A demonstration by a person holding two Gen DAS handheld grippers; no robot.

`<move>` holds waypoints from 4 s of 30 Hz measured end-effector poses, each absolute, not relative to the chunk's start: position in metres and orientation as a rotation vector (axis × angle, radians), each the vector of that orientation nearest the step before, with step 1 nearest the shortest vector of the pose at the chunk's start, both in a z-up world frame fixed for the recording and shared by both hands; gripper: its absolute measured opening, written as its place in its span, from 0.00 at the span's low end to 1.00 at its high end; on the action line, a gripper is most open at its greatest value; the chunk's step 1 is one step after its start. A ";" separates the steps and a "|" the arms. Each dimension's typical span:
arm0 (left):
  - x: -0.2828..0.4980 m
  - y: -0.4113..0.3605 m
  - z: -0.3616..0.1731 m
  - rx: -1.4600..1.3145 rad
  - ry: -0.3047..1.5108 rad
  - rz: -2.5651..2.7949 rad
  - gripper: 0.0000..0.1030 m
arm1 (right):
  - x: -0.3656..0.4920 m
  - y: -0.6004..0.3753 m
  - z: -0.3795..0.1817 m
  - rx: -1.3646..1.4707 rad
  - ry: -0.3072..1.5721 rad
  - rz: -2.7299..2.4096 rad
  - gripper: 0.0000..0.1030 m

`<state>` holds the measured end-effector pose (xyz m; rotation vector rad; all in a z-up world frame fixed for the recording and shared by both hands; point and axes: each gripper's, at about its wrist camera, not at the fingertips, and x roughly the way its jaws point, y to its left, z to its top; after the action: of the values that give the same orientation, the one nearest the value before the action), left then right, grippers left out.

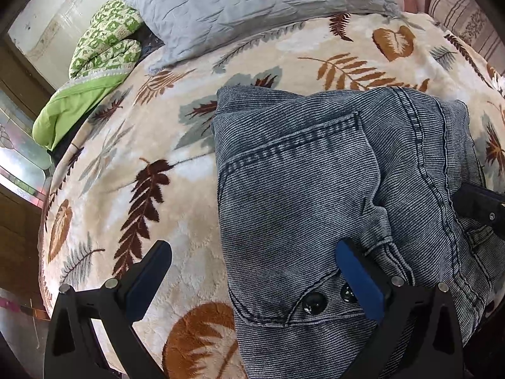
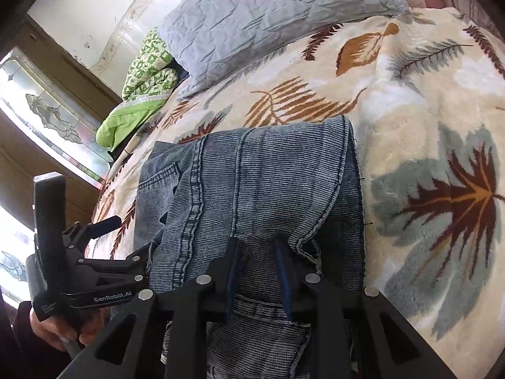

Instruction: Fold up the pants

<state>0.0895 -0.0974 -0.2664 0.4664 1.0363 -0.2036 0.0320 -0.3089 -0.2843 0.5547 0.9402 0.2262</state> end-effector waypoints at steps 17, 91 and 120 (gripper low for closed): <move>0.051 -0.049 -0.178 0.320 0.867 -0.212 1.00 | -0.004 -0.324 -0.239 0.596 0.727 0.203 0.60; 0.063 -0.084 -0.209 0.427 0.945 -0.288 1.00 | -0.005 -0.342 -0.245 0.592 0.758 0.135 0.63; 0.139 -0.130 -0.252 0.447 1.179 -0.274 1.00 | 0.019 -0.331 -0.277 0.761 0.920 0.309 0.63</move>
<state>0.1393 -0.1304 -0.2516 0.4472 1.1792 -0.2742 0.0191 -0.3306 -0.2771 0.7607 0.9201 0.3085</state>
